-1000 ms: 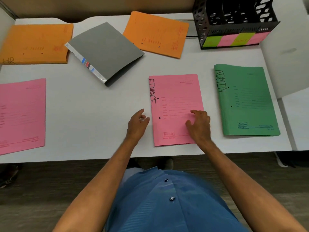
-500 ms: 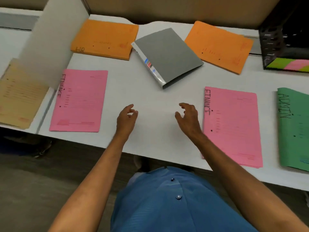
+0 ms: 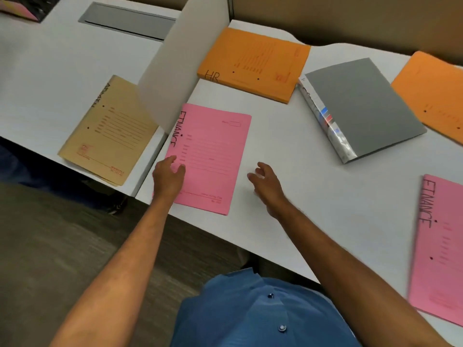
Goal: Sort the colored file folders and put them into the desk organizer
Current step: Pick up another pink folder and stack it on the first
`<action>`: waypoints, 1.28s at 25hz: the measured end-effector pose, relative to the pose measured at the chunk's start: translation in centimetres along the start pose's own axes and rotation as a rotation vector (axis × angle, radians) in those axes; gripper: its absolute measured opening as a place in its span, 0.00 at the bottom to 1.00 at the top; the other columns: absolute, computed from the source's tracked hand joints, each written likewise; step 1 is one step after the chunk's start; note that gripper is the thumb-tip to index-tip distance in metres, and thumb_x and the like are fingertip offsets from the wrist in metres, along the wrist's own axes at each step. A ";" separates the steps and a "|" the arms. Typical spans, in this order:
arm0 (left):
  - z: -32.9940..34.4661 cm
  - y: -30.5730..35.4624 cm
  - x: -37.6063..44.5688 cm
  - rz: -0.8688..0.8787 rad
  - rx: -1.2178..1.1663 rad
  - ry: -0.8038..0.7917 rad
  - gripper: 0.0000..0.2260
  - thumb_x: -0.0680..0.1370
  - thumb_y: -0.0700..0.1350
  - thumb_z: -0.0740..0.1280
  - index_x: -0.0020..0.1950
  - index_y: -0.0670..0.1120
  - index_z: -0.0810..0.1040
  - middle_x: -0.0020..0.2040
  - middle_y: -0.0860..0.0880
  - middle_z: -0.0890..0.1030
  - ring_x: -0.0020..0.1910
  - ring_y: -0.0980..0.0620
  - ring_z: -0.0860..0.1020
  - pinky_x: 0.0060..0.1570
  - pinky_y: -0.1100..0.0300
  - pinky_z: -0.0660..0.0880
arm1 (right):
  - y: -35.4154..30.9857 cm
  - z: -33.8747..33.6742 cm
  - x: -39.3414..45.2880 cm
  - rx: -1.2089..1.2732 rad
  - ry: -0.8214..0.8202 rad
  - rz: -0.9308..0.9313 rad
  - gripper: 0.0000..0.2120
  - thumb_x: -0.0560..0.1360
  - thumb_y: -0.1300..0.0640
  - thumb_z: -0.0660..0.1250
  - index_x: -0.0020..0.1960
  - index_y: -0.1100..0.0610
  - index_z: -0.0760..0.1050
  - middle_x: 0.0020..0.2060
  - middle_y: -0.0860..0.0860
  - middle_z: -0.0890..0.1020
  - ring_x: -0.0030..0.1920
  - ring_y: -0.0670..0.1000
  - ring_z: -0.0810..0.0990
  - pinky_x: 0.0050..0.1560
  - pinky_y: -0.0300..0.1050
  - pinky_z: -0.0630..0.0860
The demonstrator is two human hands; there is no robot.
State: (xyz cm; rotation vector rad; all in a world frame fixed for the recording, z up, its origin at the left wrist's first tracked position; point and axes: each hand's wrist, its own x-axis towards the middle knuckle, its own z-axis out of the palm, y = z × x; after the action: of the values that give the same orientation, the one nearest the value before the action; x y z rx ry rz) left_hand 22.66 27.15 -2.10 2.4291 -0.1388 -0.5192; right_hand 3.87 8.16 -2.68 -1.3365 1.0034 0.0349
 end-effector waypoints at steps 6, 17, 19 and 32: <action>-1.3 -0.2 3.5 -0.012 0.159 -0.016 0.13 0.82 0.48 0.66 0.63 0.44 0.76 0.58 0.48 0.76 0.58 0.47 0.73 0.50 0.52 0.70 | -2.0 3.9 1.9 0.107 -0.040 0.152 0.09 0.83 0.55 0.61 0.63 0.51 0.68 0.55 0.44 0.78 0.63 0.52 0.76 0.69 0.55 0.72; -1.0 1.2 3.8 -0.105 -0.128 0.067 0.10 0.83 0.49 0.62 0.58 0.47 0.79 0.56 0.48 0.82 0.42 0.53 0.80 0.35 0.61 0.73 | -2.4 3.6 3.5 0.188 -0.089 0.176 0.16 0.83 0.59 0.61 0.70 0.54 0.73 0.63 0.49 0.80 0.61 0.53 0.78 0.50 0.45 0.73; -1.1 1.9 2.7 -0.123 -0.193 0.083 0.08 0.83 0.49 0.62 0.51 0.47 0.78 0.47 0.50 0.83 0.37 0.54 0.79 0.32 0.62 0.71 | -2.2 2.8 3.4 0.211 -0.082 0.176 0.17 0.82 0.60 0.62 0.70 0.55 0.73 0.62 0.50 0.81 0.62 0.55 0.79 0.49 0.45 0.77; 11.6 12.0 -10.7 -0.041 -0.479 -0.182 0.12 0.83 0.49 0.63 0.60 0.42 0.78 0.52 0.46 0.84 0.47 0.47 0.84 0.47 0.51 0.83 | 2.3 -16.7 -7.6 0.319 0.334 -0.076 0.14 0.81 0.64 0.61 0.64 0.52 0.66 0.55 0.47 0.78 0.50 0.46 0.81 0.39 0.40 0.78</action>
State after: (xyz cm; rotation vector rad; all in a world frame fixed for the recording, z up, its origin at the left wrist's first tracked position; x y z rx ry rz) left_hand 8.54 13.41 0.51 1.9212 -0.0344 -0.7028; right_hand -11.65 -0.80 1.89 -1.1036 1.1801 -0.4025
